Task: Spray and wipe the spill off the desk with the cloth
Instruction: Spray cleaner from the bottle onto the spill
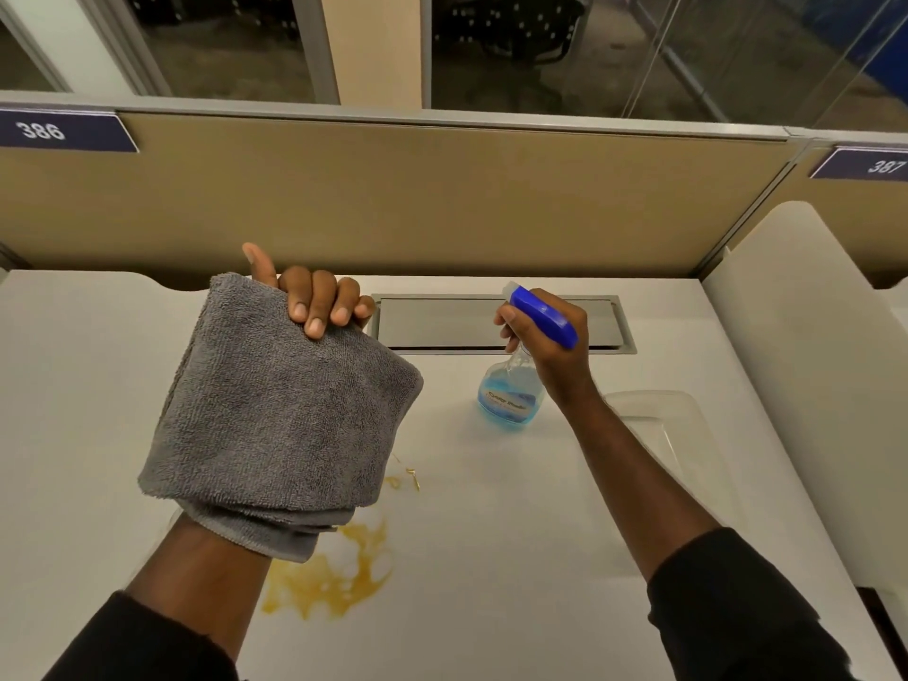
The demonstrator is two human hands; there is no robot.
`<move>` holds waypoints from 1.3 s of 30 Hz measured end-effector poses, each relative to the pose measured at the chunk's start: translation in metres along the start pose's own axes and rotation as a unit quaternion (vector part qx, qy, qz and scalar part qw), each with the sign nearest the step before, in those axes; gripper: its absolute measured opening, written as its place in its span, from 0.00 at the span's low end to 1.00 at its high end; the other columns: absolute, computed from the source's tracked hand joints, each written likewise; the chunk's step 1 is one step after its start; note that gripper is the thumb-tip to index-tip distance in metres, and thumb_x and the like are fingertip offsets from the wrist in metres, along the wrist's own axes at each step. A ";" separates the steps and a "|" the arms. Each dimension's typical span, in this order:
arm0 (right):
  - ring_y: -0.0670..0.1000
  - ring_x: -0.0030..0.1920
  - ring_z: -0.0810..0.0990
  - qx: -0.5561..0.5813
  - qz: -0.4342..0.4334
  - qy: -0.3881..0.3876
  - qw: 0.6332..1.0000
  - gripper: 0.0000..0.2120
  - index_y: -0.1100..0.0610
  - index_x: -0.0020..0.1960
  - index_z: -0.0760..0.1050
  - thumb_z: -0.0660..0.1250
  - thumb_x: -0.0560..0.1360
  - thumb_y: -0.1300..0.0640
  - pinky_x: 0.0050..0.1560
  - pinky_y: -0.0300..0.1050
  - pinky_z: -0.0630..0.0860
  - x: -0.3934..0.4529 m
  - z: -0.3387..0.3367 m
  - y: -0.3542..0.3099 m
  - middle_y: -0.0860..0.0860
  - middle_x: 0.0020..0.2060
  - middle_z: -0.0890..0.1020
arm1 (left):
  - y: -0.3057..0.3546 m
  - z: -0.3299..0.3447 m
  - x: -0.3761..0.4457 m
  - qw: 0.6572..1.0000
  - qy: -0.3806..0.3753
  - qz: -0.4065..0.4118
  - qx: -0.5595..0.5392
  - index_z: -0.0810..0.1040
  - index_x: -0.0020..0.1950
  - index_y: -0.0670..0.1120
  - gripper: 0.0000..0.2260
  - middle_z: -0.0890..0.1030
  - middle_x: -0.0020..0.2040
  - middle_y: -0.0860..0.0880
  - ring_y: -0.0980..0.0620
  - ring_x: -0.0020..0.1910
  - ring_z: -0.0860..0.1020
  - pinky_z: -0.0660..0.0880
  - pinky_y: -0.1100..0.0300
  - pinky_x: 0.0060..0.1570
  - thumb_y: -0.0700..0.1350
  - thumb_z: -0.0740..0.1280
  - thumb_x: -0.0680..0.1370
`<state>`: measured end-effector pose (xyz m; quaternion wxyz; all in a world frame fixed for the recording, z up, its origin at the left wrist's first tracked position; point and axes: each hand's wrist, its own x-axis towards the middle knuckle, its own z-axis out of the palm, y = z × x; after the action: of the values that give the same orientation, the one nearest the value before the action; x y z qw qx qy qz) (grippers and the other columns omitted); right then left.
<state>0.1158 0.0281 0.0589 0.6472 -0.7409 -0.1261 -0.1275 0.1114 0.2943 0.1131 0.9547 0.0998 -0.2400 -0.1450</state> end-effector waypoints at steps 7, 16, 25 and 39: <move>0.48 0.38 0.83 0.003 0.024 0.001 1.000 0.10 0.63 0.50 0.80 0.70 0.76 0.56 0.37 0.39 0.81 -0.003 0.000 0.015 0.54 0.39 0.83 | 0.000 -0.007 -0.007 0.999 0.006 -0.008 0.030 0.77 0.28 0.33 0.37 0.77 0.24 0.38 0.40 0.32 0.77 0.75 0.47 0.43 0.61 0.49 0.80; 0.48 0.45 0.84 0.032 0.042 -0.019 0.998 0.17 0.63 0.55 0.79 0.70 0.74 0.51 0.40 0.38 0.82 -0.005 0.000 0.020 0.53 0.45 0.84 | -0.007 0.008 -0.012 0.993 0.103 0.036 0.043 0.73 0.20 0.37 0.35 0.71 0.18 0.43 0.43 0.24 0.74 0.76 0.53 0.34 0.59 0.51 0.78; 0.43 0.53 0.82 -0.028 0.101 -0.079 0.991 0.28 0.54 0.67 0.74 0.74 0.70 0.47 0.51 0.36 0.80 -0.010 -0.013 0.017 0.44 0.57 0.82 | -0.010 0.018 -0.017 0.990 0.108 0.030 0.086 0.73 0.19 0.39 0.37 0.71 0.17 0.45 0.45 0.24 0.74 0.75 0.56 0.33 0.60 0.48 0.80; 0.55 0.53 0.85 -0.060 0.137 0.115 0.982 0.16 0.54 0.64 0.80 0.67 0.79 0.65 0.53 0.46 0.84 -0.164 -0.069 -0.103 0.58 0.54 0.86 | 0.000 0.079 -0.041 0.987 0.062 -0.008 0.145 0.75 0.18 0.42 0.30 0.72 0.16 0.47 0.49 0.23 0.76 0.75 0.59 0.32 0.59 0.60 0.74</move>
<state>-0.0762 -0.0307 0.1058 0.6229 -0.7692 0.0604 -0.1294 0.0386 0.2977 0.1643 0.9420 0.2480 -0.1977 -0.1097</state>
